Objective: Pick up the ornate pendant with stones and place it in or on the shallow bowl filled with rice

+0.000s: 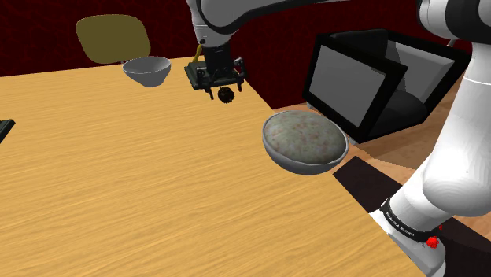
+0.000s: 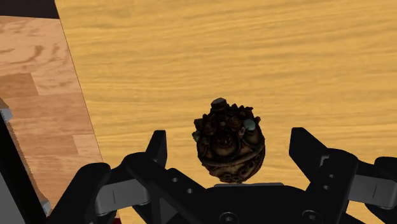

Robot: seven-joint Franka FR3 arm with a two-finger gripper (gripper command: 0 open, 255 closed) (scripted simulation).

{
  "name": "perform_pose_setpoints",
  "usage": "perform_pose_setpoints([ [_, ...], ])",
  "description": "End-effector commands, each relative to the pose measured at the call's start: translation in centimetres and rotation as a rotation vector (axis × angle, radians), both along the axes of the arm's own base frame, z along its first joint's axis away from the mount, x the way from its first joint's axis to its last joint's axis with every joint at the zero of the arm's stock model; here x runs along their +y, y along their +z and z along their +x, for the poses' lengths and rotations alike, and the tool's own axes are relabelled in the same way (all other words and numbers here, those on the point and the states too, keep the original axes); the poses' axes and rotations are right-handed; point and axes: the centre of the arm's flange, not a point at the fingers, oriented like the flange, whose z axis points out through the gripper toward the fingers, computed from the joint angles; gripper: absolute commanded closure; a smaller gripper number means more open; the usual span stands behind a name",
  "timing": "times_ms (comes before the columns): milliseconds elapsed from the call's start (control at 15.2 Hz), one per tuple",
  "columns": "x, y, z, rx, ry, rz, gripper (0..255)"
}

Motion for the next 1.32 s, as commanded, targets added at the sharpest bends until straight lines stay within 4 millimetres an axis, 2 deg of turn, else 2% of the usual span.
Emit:
perform_pose_setpoints([
  [0, -0.05, -0.91, -0.07, 0.0, 0.0, 0.0, 0],
  [528, -0.05, -0.91, -0.07, 0.0, 0.0, 0.0, 0],
  [594, -0.05, -0.91, -0.07, 0.0, 0.0, 0.0, 255],
  [1188, -0.05, -0.91, -0.07, 0.0, 0.0, 0.0, 255],
  [1254, -0.05, -0.38, -0.08, 0.0, 0.0, 0.0, 255],
])
